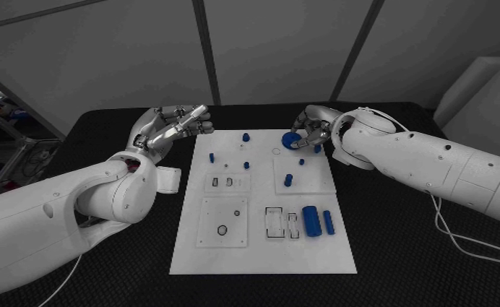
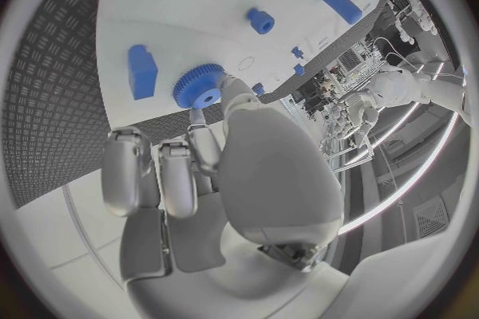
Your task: Assemble the parts on the task board
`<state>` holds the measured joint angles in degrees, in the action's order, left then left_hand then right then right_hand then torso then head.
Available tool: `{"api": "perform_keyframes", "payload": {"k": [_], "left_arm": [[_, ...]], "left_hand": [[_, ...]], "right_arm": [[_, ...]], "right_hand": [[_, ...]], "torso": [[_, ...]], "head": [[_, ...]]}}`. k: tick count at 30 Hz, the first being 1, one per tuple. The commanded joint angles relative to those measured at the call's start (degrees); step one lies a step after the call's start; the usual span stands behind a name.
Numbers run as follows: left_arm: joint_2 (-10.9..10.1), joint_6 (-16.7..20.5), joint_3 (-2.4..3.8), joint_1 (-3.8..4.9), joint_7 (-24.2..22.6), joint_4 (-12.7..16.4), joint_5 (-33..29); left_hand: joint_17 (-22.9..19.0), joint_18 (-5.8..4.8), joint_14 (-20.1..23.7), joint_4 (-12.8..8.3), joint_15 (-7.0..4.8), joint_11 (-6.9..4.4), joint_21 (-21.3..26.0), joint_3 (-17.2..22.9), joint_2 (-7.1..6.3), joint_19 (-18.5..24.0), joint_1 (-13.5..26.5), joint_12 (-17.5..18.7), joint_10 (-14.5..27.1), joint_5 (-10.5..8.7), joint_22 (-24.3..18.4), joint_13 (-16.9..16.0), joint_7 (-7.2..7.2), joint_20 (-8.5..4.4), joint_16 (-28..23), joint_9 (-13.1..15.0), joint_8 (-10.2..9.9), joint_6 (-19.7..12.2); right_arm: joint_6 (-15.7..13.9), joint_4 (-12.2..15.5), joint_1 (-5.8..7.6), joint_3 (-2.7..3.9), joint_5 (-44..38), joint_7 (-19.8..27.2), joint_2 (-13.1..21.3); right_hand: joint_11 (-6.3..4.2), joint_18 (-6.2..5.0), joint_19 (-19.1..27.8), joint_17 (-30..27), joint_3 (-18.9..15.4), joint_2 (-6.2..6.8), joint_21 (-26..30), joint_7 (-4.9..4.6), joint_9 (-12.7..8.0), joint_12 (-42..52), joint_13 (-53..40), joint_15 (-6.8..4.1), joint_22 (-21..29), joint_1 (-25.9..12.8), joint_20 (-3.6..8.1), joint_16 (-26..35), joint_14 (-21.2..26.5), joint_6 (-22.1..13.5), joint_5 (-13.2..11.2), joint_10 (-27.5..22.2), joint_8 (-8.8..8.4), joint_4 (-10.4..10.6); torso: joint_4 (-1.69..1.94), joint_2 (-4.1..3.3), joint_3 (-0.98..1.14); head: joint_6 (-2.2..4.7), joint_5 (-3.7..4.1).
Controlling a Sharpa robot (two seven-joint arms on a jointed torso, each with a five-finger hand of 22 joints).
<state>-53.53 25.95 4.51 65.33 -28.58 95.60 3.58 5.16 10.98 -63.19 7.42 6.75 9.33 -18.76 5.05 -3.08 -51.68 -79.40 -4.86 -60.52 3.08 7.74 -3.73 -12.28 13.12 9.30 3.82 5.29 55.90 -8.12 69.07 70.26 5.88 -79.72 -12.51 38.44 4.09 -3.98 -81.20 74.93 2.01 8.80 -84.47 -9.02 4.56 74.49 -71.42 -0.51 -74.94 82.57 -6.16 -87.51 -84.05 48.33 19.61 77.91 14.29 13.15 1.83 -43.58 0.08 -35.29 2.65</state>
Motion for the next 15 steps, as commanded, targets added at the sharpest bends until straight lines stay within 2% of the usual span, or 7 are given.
{"api": "perform_keyframes", "payload": {"k": [1, 9, 12, 15], "left_arm": [[0.1, -0.7, 0.06, 0.09, -0.2, 0.0, 0.4], [0.1, -0.7, 0.06, 0.09, -0.2, -0.1, 0.4], [0.0, -0.7, 0.06, 0.09, -0.2, -0.1, 0.4], [0.0, -0.7, 0.06, 0.09, -0.1, -0.1, 0.4]], "left_hand": [[-0.1, -0.55, 0.0, -0.5, 0.18, 0.27, 0.1, 0.0, 0.49, -0.5, 0.0, 0.4, 0.2, -0.33, -0.1, 0.1, -0.23, 0.04, -0.2, -0.1, -0.4, -0.1], [-0.1, -0.55, 0.0, -0.5, 0.18, 0.27, 0.1, 0.0, 0.5, -0.5, 0.0, 0.4, 0.2, -0.33, -0.1, 0.1, -0.24, 0.05, -0.3, -0.1, -0.4, -0.1], [-0.1, -0.55, 0.0, -0.5, 0.18, 0.27, 0.1, 0.0, 0.5, -0.5, 0.0, 0.4, 0.2, -0.33, -0.1, 0.1, -0.24, 0.05, -0.3, -0.1, -0.4, -0.1], [-0.1, -0.55, 0.0, -0.5, 0.18, 0.27, 0.1, 0.0, 0.5, -0.5, 0.0, 0.4, 0.2, -0.33, -0.1, 0.1, -0.24, 0.05, -0.3, -0.1, -0.4, -0.1]], "right_arm": [[1.2, -0.2, 0.1, 0.03, -0.5, -0.2, -0.1], [2.3, -0.5, 0.1, 0.03, -1.1, -0.4, -0.3], [2.1, -0.5, 0.09, 0.03, -1.6, -0.4, -0.5], [1.6, -0.5, 0.09, 0.02, -2.4, -0.9, -0.6]], "right_hand": [[-0.05, 1.06, -0.6, 9.9, 0.5, -0.54, -0.3, 0.01, 0.1, 0.7, -0.7, 0.4, -1.4, 0.4, -0.02, -0.3, -4.8, 0.7, 0.2, 0.7, 0.45, -0.1], [-0.39, 1.23, -1.0, 10.4, 1.6, -1.87, -0.7, 0.35, 0.1, 2.7, -3.0, 0.16, -2.4, 0.8, 0.16, -0.5, -4.9, 3.2, 1.1, 2.0, 1.27, -0.8], [-0.67, 1.34, -1.3, 10.5, 2.7, -2.59, -1.0, 0.69, 0.1, 3.3, -3.7, -0.07, -2.9, 1.1, 0.33, -0.6, -4.9, 4.9, -0.4, 2.4, 1.59, -1.1], [-0.91, 1.4, -1.5, 10.5, 3.3, -2.73, -1.1, 1.0, 0.1, 3.8, -4.2, -0.26, -3.2, 0.8, 0.49, -0.6, -4.9, 6.1, -0.7, 2.7, 1.71, -1.1]], "torso": [[0.01, -0.03, 0.04], [0.04, -0.04, 0.03], [-0.02, -0.04, 0.03], [0.0, -0.05, 0.04]], "head": [[-0.04, 0.0], [-0.17, 0.06], [-0.23, 0.06], [-0.23, 0.03]]}}
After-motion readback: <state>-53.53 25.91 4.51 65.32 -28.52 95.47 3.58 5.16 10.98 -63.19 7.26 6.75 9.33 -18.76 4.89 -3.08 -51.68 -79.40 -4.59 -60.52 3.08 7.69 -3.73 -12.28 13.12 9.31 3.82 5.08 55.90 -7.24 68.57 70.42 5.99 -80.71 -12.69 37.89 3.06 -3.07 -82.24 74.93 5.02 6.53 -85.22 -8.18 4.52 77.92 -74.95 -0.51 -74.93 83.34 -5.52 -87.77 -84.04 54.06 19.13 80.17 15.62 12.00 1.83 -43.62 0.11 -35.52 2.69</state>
